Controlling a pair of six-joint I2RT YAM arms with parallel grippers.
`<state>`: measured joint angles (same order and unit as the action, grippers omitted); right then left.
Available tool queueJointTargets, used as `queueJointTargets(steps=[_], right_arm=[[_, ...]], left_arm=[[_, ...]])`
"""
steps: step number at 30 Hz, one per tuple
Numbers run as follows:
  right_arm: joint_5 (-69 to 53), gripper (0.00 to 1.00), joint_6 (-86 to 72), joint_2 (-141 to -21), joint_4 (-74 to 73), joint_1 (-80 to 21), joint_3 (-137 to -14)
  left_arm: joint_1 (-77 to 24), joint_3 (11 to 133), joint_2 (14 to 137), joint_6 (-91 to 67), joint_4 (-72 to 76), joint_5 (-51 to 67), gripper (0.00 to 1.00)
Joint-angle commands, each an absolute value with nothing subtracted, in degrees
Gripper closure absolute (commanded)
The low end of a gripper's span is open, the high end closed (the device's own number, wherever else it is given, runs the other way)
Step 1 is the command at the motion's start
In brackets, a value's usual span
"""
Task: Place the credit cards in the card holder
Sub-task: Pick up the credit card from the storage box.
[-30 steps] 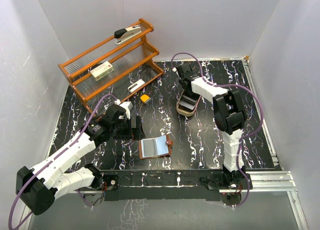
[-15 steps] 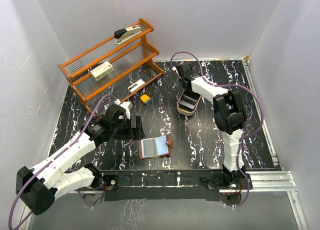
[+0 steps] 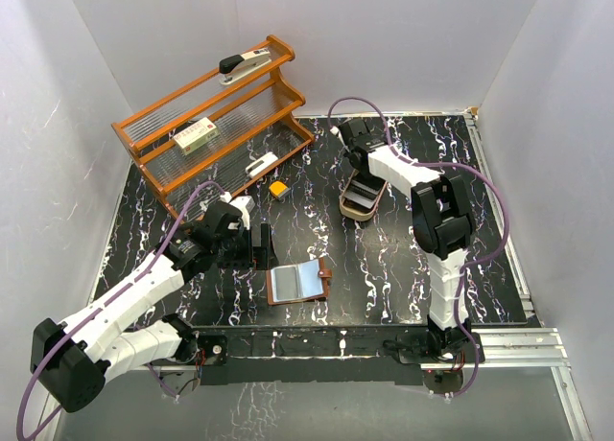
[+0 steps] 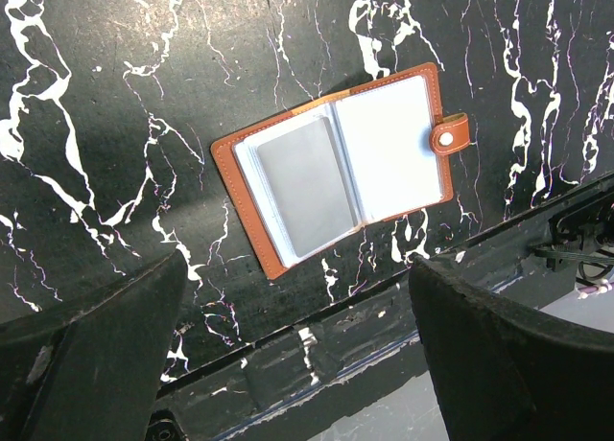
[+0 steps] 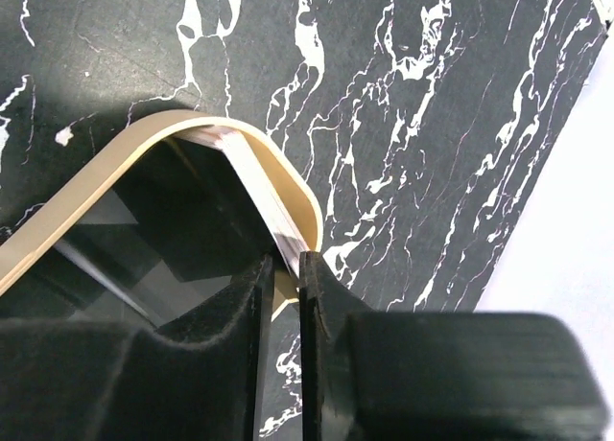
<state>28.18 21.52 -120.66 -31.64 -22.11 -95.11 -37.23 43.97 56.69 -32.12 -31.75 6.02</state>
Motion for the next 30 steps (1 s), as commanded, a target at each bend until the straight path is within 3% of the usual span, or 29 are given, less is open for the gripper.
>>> queueJointTargets(steps=[1,5,11,19,26,29,30], right_arm=[[27.0,0.90,19.7,-115.5,-31.5,-21.7,-96.4],[23.1,1.00,18.2,-113.8,-33.4,-21.8,-94.9],[19.7,1.00,13.9,-110.5,-37.2,-22.0,-93.5],[15.0,1.00,-0.9,-102.3,-40.9,-22.7,-90.2],[2.5,1.00,-11.3,-87.0,-35.9,-23.4,-80.3],[-0.5,1.00,-14.8,-81.3,-35.5,-24.3,-77.3],[-1.2,1.00,-16.8,-79.0,-35.5,-24.5,-76.0]], left_arm=[[-37.0,43.6,55.6,-31.4,-31.8,6.5,0.01],[-37.0,43.5,55.8,-31.6,-31.8,6.4,0.01],[-37.0,43.5,56.7,-32.4,-32.4,6.1,0.03],[-37.0,42.3,58.1,-35.5,-31.2,8.1,0.15],[-37.0,39.2,58.0,-39.8,-27.2,12.0,0.39],[-37.0,38.1,58.5,-41.6,-25.3,13.2,0.61],[-37.0,37.7,58.7,-42.3,-24.7,13.4,0.75]])
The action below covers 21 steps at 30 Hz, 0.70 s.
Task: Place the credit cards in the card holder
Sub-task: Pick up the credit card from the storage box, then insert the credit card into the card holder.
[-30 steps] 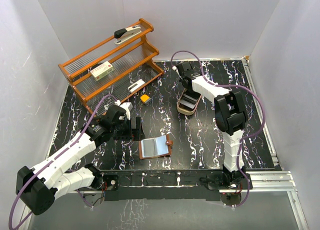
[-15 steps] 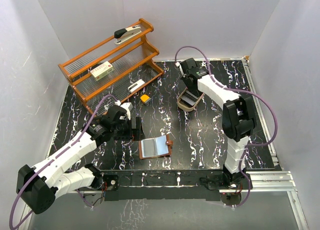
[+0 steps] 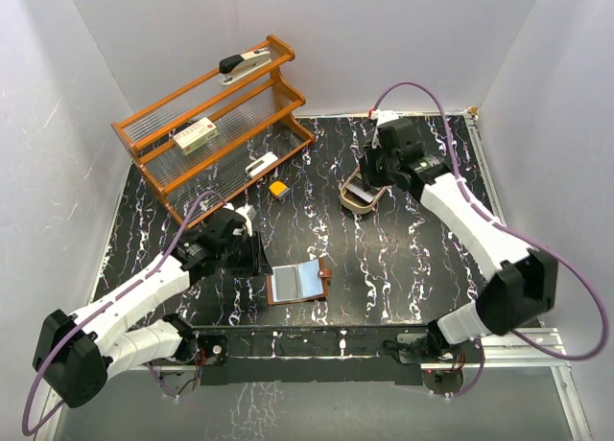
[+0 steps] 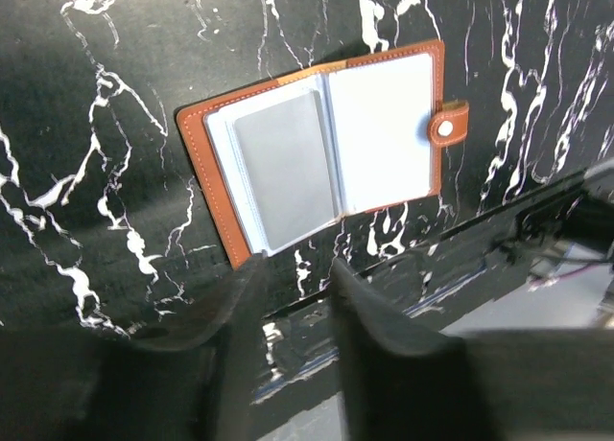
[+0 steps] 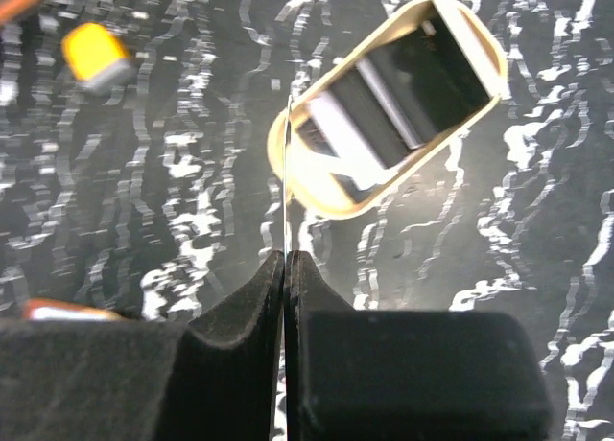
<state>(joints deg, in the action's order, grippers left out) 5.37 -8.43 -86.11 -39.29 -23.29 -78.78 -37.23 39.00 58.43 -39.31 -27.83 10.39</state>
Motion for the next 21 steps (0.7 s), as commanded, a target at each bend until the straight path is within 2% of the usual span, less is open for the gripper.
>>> queueJointTargets(steps=[1,5,6,10,21], right_arm=[[-2.5,1.00,-18.8,-77.3,-35.5,-24.6,-74.9],[-10.2,1.00,-26.3,-70.8,-32.8,-24.8,-68.7],[-11.9,1.00,-28.0,-69.4,-31.6,-24.8,-66.9],[-19.4,1.00,-33.6,-64.9,-26.2,-25.7,-59.1],[-22.2,1.00,-41.3,-64.7,-18.3,-35.1,-47.4]], left_arm=[[-37.0,37.5,58.8,-43.0,-24.1,13.4,0.81],[-37.0,36.0,59.7,-45.1,-22.0,14.0,0.98],[-37.0,35.7,60.1,-45.4,-21.3,14.3,1.00],[-37.0,34.5,61.9,-46.4,-19.3,14.5,1.00],[-37.0,30.4,66.0,-47.3,-15.5,12.7,1.00]])
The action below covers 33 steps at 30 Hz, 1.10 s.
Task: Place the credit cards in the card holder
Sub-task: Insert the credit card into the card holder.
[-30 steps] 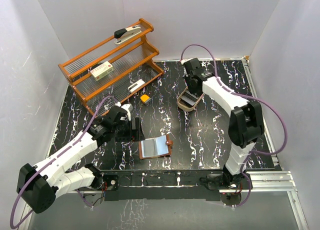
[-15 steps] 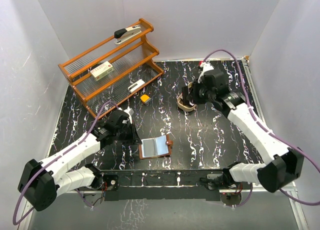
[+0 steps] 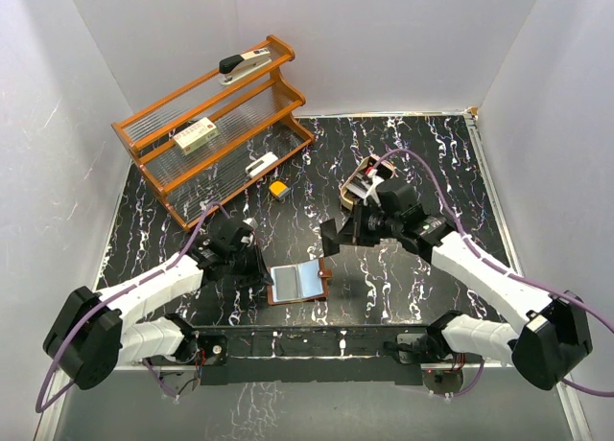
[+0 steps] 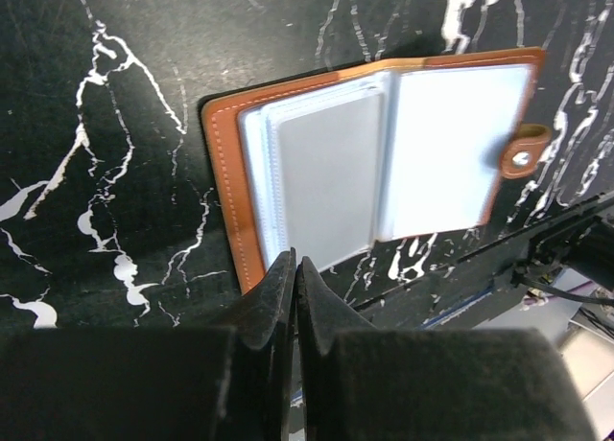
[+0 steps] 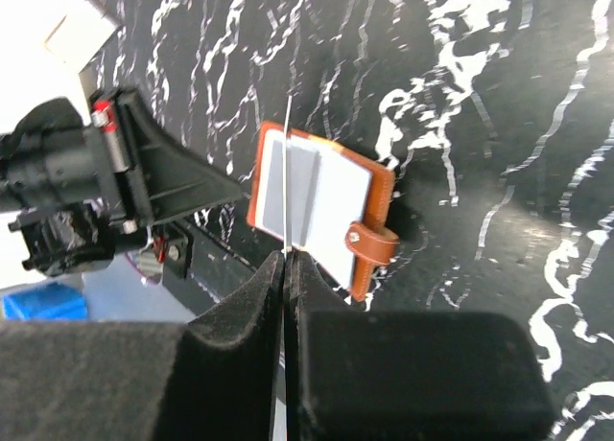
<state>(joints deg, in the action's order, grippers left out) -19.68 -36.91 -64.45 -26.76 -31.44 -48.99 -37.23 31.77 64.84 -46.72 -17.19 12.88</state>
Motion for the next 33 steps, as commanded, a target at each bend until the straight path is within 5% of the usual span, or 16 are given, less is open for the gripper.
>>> queueJointTargets(steps=[1,12,33], right_arm=[[-22.0,1.00,-42.2,-65.2,-17.1,-36.4,-46.8],[-18.1,1.00,-46.1,-73.3,-9.5,-45.8,-43.3],[-18.1,1.00,-48.6,-80.1,-5.0,-46.7,-40.7]], left_arm=[[-37.0,30.0,66.5,-47.3,-15.2,12.7,1.00],[-37.0,27.9,69.3,-47.3,-12.8,12.9,1.00],[-37.0,26.5,69.8,-46.6,-12.3,12.7,1.00]])
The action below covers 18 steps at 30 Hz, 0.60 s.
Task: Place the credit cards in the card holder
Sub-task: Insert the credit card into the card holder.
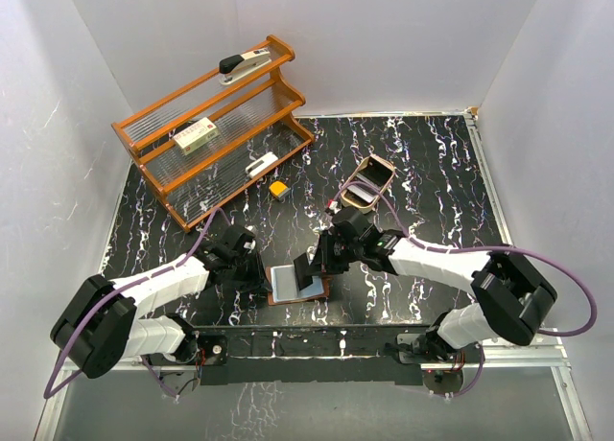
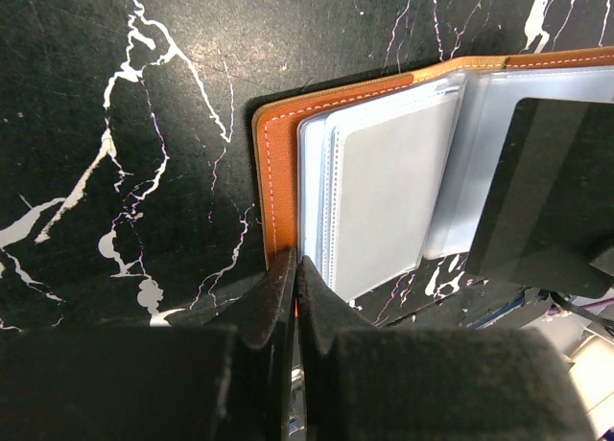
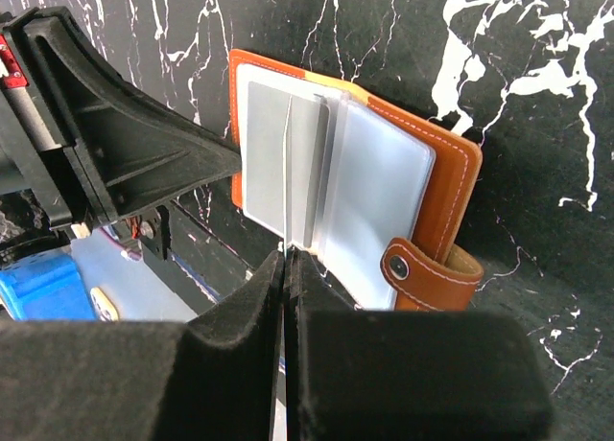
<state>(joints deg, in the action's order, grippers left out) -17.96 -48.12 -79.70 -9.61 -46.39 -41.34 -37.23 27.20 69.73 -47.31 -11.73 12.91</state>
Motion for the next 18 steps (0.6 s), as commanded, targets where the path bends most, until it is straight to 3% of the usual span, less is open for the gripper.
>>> queueJointTargets(steps=[1,18], right_arm=[[-18.1,1.00,-48.5,-80.2,-4.8,-46.7,-40.6],[-19.0,1.00,-50.7,-81.9,-1.6,-46.7,-37.3]], left_arm=[[-37.0,26.5,69.9,-46.6,-12.3,12.7,1.00],[-37.0,26.4,69.9,-46.8,-12.3,12.7,1.00]])
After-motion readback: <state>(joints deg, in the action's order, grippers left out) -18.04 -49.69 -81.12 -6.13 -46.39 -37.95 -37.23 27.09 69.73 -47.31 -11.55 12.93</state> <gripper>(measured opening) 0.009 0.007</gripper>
